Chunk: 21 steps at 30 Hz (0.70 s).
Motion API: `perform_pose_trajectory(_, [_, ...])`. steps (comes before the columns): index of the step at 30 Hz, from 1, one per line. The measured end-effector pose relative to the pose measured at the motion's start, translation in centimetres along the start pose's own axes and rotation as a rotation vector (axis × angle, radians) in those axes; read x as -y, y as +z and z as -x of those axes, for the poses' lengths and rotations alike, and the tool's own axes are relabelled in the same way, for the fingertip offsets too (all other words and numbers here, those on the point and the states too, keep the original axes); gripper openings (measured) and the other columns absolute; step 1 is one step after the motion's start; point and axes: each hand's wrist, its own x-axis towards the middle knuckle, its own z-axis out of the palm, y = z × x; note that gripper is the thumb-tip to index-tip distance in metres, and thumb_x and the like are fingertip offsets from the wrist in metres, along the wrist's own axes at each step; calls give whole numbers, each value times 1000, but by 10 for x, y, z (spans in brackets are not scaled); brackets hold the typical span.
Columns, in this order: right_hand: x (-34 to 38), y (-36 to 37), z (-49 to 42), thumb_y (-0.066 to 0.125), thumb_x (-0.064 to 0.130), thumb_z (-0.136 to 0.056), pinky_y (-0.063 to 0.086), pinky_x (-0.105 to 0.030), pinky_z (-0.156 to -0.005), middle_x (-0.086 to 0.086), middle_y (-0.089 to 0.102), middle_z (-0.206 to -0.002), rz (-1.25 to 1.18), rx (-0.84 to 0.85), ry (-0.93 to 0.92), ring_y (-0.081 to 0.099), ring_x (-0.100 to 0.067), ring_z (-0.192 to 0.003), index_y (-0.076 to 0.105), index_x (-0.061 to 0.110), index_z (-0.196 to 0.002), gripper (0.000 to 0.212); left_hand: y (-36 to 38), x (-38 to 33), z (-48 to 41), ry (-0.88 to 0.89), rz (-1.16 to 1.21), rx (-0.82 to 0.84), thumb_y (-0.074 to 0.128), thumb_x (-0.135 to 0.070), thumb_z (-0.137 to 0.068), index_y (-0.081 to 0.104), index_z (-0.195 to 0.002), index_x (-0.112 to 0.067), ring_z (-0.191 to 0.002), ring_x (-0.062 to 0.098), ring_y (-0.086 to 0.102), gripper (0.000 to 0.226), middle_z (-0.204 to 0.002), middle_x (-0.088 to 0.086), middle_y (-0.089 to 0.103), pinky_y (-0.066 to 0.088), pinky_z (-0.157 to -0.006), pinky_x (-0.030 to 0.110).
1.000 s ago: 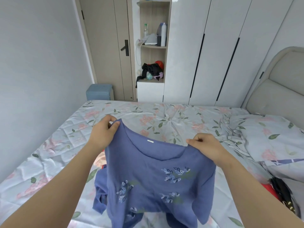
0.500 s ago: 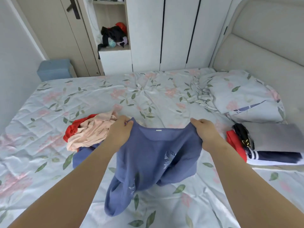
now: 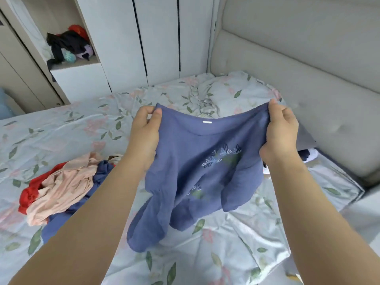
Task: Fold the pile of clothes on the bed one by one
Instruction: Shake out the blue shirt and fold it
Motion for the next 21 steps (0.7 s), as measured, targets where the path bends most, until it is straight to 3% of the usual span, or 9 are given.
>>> perform_pose_trajectory(4, [-31,-18,-1,58,25,-93,37,-25,-60,-3,42,-68,309,126,143,39,-15,-65,42,17,-65,34,15,30,4,-71,-279,148,47,-27,-98,52,-87,-19,-73,19,47,14,-76,0,51,35,-58,26])
perform_pose_trajectory(7, [-71,-36,6,59,25,-92,39,-28,-63,-6,48,-67,455,101,288,44,-19,-67,48,13,-66,32,20,59,17,-149,-398,182,47,-26,-98,52,-89,-14,-66,14,44,16,-74,-4,48,32,-56,24])
perform_pose_trajectory(11, [-111,-51,21,57,26,-94,41,-28,-66,-2,53,-65,615,131,392,48,-19,-64,55,14,-68,29,27,82,38,-254,-418,241,52,-29,-96,50,-74,-13,-58,13,39,27,-66,-1,44,30,-53,24])
perform_pose_trajectory(16, [-130,-47,43,57,18,-95,37,-24,-46,-7,45,-61,371,204,586,41,-17,-48,52,8,-75,22,36,96,62,-330,-411,328,56,-25,-95,47,-65,-14,-49,13,34,33,-55,-2,38,28,-48,21])
perform_pose_trajectory(18, [-133,-43,49,57,15,-94,40,-21,-42,-7,46,-60,308,238,611,42,-14,-44,52,8,-76,21,40,98,68,-368,-371,372,54,-20,-96,52,-70,-12,-52,15,38,27,-57,1,42,38,-54,25])
perform_pose_trajectory(21, [-135,-37,54,55,12,-95,46,-24,-51,-11,51,-70,273,295,629,48,-17,-53,53,8,-80,16,44,99,70,-413,-301,431,53,-14,-96,58,-76,-12,-64,20,51,20,-68,9,54,53,-75,38])
